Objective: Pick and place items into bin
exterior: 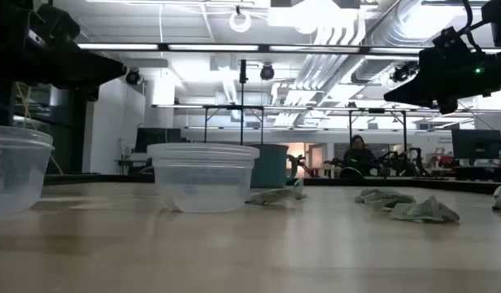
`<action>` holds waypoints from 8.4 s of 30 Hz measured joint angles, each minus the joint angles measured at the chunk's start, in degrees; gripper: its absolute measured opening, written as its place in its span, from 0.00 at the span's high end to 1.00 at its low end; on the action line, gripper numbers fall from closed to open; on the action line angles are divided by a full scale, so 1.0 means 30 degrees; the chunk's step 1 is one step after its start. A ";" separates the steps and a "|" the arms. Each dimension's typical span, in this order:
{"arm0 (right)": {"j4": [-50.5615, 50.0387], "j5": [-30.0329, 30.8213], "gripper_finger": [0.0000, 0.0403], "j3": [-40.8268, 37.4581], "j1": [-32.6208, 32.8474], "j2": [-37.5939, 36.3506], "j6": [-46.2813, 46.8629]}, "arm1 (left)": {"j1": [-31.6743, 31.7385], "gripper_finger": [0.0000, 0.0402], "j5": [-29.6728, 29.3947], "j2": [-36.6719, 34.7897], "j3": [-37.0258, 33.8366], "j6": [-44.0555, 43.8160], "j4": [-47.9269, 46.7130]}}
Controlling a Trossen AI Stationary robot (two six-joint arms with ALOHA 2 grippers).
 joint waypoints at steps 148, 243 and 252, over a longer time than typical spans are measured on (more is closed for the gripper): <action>0.3102 -0.5936 0.43 0.5437 -0.2014 0.8668 -0.2884 | 0.0000 0.77 -0.0393 -0.0003 0.0001 0.0007 0.0072; -1.9575 -1.3085 0.82 1.1482 0.6980 2.2207 0.9508 | 0.0000 0.77 -0.1005 -0.0006 0.0001 0.0007 0.0793; -1.8768 -1.0862 0.95 1.2020 0.6622 2.2272 1.0367 | 0.0000 0.77 -0.1005 -0.0006 0.0001 0.0007 0.0793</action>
